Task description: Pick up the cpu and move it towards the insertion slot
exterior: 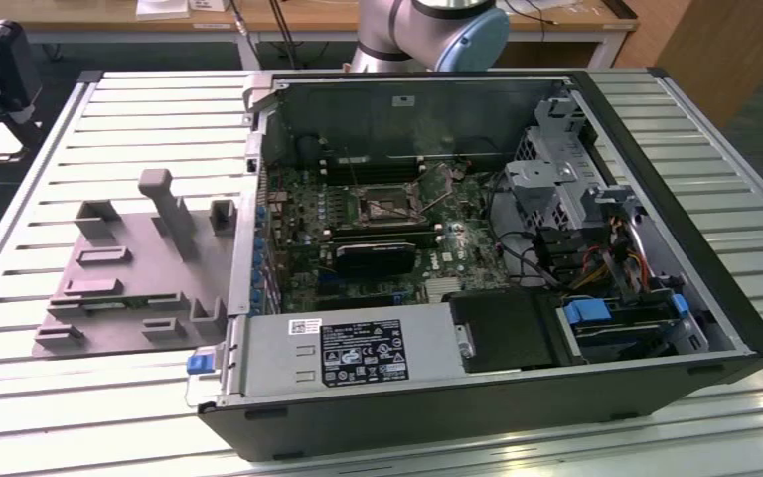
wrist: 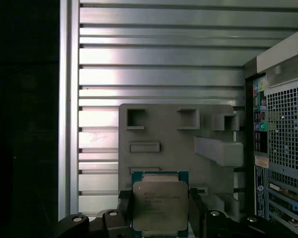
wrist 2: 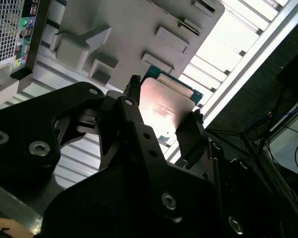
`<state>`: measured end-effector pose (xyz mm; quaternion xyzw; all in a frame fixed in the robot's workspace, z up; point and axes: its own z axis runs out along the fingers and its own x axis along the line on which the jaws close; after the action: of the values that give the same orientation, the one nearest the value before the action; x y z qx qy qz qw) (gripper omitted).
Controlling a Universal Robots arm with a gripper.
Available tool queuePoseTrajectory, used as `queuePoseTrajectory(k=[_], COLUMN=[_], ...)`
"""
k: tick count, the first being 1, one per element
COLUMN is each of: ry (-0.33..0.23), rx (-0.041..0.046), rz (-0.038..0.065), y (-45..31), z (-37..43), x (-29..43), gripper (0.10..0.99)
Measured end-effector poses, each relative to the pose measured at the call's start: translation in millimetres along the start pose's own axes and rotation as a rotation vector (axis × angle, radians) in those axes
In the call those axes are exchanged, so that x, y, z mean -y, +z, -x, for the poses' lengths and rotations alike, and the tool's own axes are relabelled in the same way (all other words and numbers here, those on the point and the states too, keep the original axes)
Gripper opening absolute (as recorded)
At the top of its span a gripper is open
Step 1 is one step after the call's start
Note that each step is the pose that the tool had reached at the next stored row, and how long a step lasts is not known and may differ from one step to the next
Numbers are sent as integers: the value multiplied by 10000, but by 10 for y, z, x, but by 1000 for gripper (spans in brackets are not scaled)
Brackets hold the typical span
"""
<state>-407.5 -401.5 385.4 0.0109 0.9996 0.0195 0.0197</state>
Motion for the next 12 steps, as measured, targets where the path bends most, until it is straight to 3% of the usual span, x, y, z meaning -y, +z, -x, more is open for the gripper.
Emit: queuePoseTrajectory(k=[12], ry=[2], rx=[-27], rz=[0], y=[13], z=[322], x=[-7], gripper=[537])
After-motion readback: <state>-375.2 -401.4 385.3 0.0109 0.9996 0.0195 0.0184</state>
